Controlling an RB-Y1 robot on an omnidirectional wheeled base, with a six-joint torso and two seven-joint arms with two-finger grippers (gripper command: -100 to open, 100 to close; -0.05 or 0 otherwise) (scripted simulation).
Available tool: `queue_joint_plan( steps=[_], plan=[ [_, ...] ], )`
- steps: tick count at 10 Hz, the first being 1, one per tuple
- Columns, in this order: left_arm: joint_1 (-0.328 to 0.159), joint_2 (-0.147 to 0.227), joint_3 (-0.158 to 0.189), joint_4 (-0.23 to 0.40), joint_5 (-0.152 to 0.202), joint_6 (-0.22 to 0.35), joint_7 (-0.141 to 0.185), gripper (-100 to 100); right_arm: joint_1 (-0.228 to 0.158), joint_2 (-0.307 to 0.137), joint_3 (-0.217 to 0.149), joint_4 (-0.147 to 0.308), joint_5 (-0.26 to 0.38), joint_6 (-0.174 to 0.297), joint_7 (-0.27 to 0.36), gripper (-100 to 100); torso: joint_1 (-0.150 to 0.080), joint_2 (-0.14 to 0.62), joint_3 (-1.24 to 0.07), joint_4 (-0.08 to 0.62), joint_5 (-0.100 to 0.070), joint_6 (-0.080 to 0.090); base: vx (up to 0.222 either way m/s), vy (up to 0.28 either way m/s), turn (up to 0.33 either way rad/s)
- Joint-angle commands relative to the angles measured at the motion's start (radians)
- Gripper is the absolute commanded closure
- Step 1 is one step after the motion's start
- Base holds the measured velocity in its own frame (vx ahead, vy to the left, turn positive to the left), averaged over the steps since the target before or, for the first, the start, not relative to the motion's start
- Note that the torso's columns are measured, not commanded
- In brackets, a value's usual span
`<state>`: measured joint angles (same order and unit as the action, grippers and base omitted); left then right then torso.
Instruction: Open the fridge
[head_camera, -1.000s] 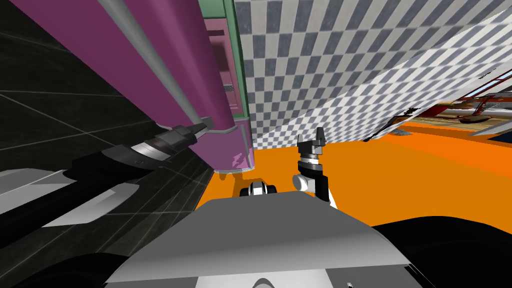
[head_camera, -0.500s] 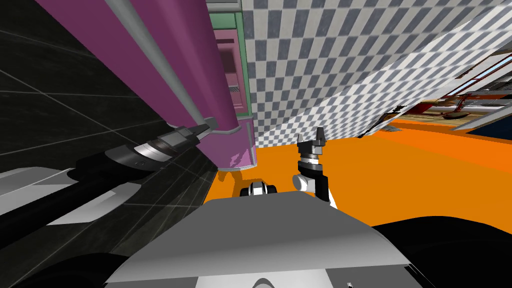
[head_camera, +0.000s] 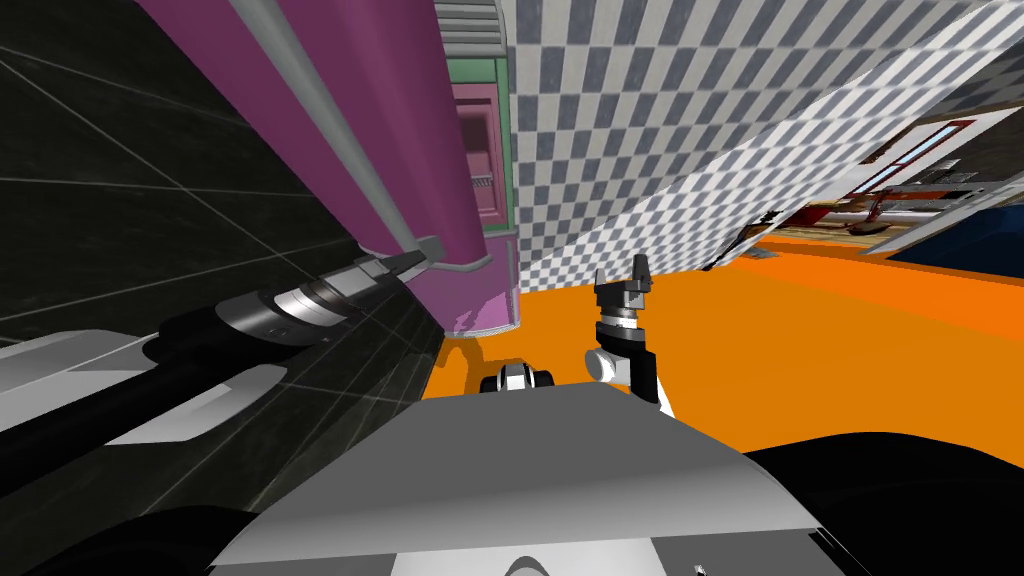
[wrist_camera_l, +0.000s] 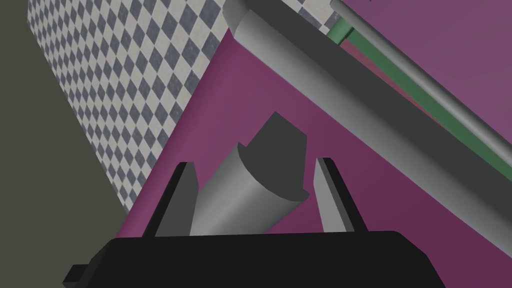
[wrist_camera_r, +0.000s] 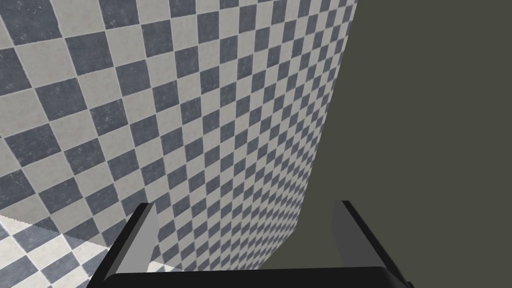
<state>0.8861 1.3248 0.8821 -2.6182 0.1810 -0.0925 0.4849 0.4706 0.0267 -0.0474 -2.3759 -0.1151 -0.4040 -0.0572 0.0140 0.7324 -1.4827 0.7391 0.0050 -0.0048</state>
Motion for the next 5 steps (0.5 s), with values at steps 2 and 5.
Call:
queue_joint_plan(
  steps=[2,5],
  plan=[
    [-0.003,0.009,0.003,0.003,0.009,-0.066,0.009,100,0.0,0.0,0.0,0.0,0.0,0.0,0.0,0,0.006,0.0,-0.001,0.0,0.001,0.0,-0.189,0.291,-0.088],
    [-0.001,0.019,0.0,0.0,0.009,-0.084,0.009,100,0.0,0.0,0.0,0.0,0.0,0.0,0.0,0,-0.006,0.001,0.0,-0.001,-0.002,0.002,-0.146,0.169,-0.036]
  ],
)
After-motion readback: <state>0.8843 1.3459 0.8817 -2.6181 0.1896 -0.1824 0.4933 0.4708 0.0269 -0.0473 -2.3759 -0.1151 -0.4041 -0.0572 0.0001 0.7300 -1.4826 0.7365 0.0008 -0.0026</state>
